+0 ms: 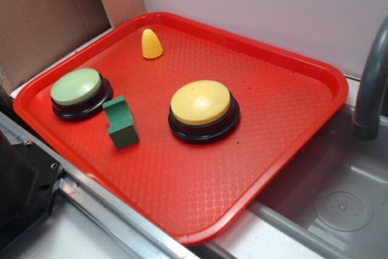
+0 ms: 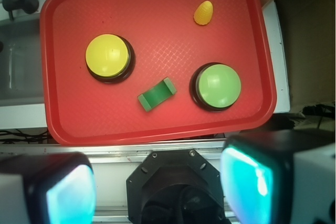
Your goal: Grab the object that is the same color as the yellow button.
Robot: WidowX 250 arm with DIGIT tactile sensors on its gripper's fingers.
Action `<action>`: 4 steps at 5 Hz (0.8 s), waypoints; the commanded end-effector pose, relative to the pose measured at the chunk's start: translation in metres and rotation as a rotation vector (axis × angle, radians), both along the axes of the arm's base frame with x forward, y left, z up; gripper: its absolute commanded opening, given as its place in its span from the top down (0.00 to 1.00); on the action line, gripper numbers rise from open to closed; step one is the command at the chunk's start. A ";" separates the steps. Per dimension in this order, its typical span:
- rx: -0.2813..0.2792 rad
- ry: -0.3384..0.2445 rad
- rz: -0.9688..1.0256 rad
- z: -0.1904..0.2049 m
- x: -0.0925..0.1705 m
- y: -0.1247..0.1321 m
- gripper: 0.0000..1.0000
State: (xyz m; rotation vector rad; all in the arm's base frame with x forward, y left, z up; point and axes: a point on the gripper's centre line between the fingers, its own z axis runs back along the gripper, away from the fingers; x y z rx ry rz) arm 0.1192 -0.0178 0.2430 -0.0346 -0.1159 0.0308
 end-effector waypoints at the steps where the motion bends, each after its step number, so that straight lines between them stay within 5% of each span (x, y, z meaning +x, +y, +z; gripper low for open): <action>1: 0.000 0.000 0.000 0.000 0.000 0.000 0.00; 3: -0.046 -0.070 0.230 -0.035 0.049 0.028 0.00; 4: -0.059 -0.149 0.397 -0.059 0.078 0.049 0.00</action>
